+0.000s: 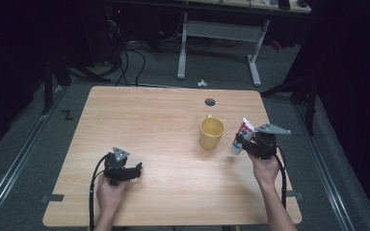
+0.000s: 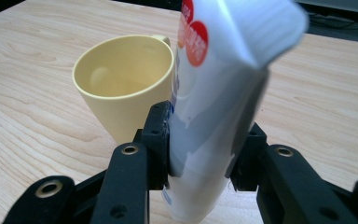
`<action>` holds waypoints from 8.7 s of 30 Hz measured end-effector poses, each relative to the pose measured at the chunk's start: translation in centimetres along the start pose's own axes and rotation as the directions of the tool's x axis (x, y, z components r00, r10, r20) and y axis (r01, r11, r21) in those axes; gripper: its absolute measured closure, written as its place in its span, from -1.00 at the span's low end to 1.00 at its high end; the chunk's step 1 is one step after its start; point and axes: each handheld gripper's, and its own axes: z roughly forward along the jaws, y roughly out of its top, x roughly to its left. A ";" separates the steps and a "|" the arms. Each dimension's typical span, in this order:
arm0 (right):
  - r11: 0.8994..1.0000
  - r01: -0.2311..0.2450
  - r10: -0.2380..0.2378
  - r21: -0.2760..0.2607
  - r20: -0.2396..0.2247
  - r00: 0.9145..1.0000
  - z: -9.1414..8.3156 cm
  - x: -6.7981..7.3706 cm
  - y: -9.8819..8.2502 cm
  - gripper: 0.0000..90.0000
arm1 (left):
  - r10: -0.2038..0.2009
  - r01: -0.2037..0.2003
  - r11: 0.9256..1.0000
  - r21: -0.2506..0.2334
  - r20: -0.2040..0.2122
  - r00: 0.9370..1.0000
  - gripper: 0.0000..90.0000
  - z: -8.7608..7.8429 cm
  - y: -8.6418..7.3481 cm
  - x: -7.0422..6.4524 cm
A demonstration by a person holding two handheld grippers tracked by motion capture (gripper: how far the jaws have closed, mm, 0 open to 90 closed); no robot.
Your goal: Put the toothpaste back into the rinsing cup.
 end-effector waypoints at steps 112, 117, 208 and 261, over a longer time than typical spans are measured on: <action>0.994 0.071 -0.080 -0.080 -0.120 0.989 3.9 3.8 8.9 0.47 | 0.001 -0.001 1.000 0.001 0.000 1.000 -0.59 0.0 0.0 0.0; 0.994 0.084 -0.092 -0.066 -0.126 0.988 4.8 4.2 9.0 0.47 | 0.001 -0.001 1.000 0.002 0.000 1.000 -0.59 0.0 0.0 0.0; 0.985 0.124 -0.115 0.117 -0.081 0.990 8.7 4.4 5.1 0.49 | 0.006 -0.006 1.000 0.003 0.001 1.000 -0.59 0.0 0.0 0.0; 0.993 0.097 -0.099 -0.060 -0.040 0.994 2.8 3.4 5.2 -0.07 | 0.005 -0.005 1.000 0.001 0.001 1.000 -0.59 0.0 0.0 0.0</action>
